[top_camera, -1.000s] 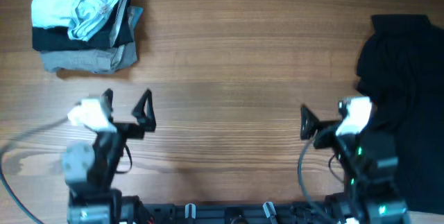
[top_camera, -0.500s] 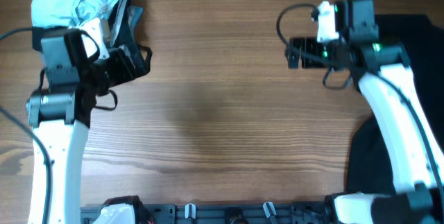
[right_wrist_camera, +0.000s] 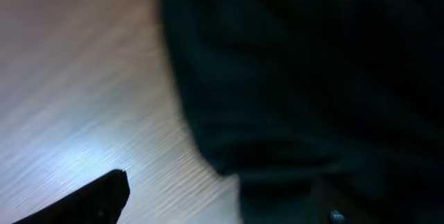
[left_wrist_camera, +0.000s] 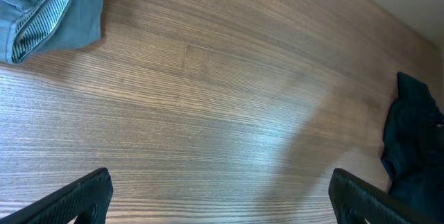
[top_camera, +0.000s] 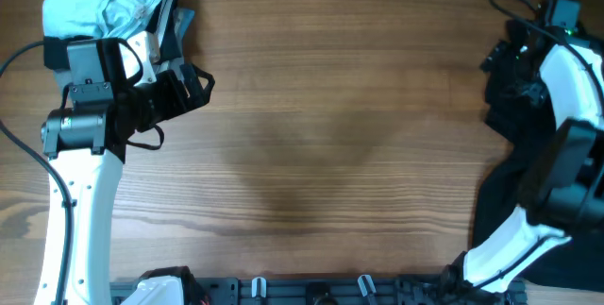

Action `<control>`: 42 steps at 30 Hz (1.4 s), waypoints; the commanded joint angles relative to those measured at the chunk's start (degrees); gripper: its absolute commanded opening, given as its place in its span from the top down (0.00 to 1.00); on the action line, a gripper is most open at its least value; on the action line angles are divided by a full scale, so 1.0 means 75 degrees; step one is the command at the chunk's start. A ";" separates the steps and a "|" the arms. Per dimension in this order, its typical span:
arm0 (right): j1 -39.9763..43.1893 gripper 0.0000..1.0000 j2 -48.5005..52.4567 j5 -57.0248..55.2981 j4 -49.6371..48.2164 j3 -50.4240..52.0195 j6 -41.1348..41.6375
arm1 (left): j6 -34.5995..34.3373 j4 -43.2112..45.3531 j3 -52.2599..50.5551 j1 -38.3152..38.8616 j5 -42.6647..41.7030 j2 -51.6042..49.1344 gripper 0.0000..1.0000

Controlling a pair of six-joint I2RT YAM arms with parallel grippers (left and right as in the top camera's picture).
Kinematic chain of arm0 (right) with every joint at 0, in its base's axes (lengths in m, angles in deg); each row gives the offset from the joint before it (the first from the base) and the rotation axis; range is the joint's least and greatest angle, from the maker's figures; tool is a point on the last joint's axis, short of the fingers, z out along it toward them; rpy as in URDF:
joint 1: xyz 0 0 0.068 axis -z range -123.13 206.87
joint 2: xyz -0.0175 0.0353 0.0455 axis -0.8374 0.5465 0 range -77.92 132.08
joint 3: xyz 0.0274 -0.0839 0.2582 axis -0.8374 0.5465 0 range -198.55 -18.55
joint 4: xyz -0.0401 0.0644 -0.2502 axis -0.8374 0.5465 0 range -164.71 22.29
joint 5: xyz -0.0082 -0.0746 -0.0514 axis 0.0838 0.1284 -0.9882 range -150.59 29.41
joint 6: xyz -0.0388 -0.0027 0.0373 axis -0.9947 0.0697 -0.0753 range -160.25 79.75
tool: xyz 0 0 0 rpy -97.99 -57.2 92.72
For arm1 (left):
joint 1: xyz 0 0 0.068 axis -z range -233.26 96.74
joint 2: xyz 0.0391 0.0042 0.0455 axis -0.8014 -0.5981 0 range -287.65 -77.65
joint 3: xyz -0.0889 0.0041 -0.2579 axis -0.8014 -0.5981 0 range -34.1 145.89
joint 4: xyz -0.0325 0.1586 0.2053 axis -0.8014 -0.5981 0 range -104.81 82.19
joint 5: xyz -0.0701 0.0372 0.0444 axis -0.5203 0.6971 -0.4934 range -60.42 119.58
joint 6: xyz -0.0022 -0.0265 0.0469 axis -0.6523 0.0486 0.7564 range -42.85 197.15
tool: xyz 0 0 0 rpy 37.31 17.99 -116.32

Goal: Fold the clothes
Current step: 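Reach the right gripper to the black T-shirt and grasp its edge, then drag the black T-shirt leftward to the table center with the right gripper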

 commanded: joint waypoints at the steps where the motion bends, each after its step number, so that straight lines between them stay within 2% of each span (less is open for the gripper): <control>1: 0.0140 0.13 0.0504 0.0731 -0.0268 -0.0052 -0.0632 | 0.0017 0.0003 0.0143 -0.0012 -0.0181 0.0012 0.00; 3: 0.0099 0.17 0.0659 0.1157 -0.0318 -0.0047 -0.1239 | 0.0017 0.0003 0.0143 -0.0012 -0.0178 0.0012 0.00; 6: -0.0015 0.19 0.0801 0.0743 -0.0382 -0.0035 -0.0956 | 0.0017 0.0003 0.0143 -0.0012 -0.0181 0.0012 0.00; 10: -0.0035 0.30 0.1000 0.0545 -0.0635 0.0064 -0.0836 | 0.0017 0.0003 0.0143 -0.0012 -0.0181 0.0012 0.00; 11: -0.0032 0.39 0.1084 0.0466 -0.0662 0.0111 -0.0766 | 0.0017 0.0003 0.0143 -0.0012 -0.0181 0.0012 0.00; 13: -0.0032 0.63 0.1212 0.0466 -0.0589 0.0131 -0.0740 | 0.0017 0.0003 0.0143 -0.0015 -0.0181 0.0012 0.00; 15: -0.0035 0.71 0.1241 0.0434 -0.0574 0.0149 -0.0740 | 0.0017 0.0003 0.0143 -0.0015 -0.0181 0.0012 0.00; 19: -0.0032 0.67 0.1236 0.0181 -0.0539 0.0152 -0.0656 | 0.0017 0.0003 0.0143 -0.0015 -0.0181 0.0012 0.00; 20: -0.0032 0.63 0.1236 0.0035 -0.0533 0.0157 -0.0650 | 0.0017 0.0003 0.0143 -0.0015 -0.0181 0.0012 0.00; 21: -0.0035 0.49 0.1236 -0.0108 -0.0533 0.0163 -0.0656 | 0.0017 0.0003 0.0143 -0.0015 -0.0181 0.0012 0.00; 22: -0.0032 0.49 0.1236 -0.0184 -0.0530 0.0166 -0.0662 | 0.0017 0.0003 0.0143 -0.0015 -0.0181 0.0012 0.00; 23: -0.0032 0.55 0.1239 -0.0233 -0.0525 0.0181 -0.0664 | 0.0017 0.0003 0.0143 -0.0015 -0.0181 0.0012 0.00; 24: -0.0032 0.67 0.1239 -0.0227 -0.0527 0.0219 -0.0659 | 0.0017 0.0003 0.0143 -0.0015 -0.0181 0.0012 0.00; 25: -0.0032 0.86 0.1236 -0.0216 -0.0507 0.0236 -0.0653 | 0.0017 0.0003 0.0143 -0.0012 -0.0181 0.0012 0.00; 26: -0.0035 0.93 0.1239 -0.0119 -0.0440 0.0239 -0.0653 | 0.0017 0.0003 0.0143 -0.0015 -0.0181 0.0012 0.00; 27: -0.0050 0.96 0.1239 0.0108 -0.0414 0.0239 -0.0656 | 0.0017 0.0003 0.0143 -0.0015 -0.0181 0.0012 0.00; 31: -0.0204 0.96 0.1020 0.1728 -0.0370 0.0178 -0.0691 | 0.0020 0.0032 0.0143 -0.0015 -0.0178 0.0012 0.00; 35: -0.0915 0.95 0.0388 0.3016 -0.0393 0.0178 -0.1507 | 0.0017 0.0099 0.0146 -0.0015 -0.0178 0.0015 0.00; 39: -0.2559 0.96 -0.0286 0.3220 -0.0076 0.0178 -0.1749 | 0.0029 0.0201 0.0146 -0.0038 -0.0137 0.0064 0.00; 42: -0.4229 0.96 -0.0434 0.3220 0.0061 0.0178 -0.1743 | 0.0052 0.0338 0.0152 -0.0175 -0.0050 0.0219 0.00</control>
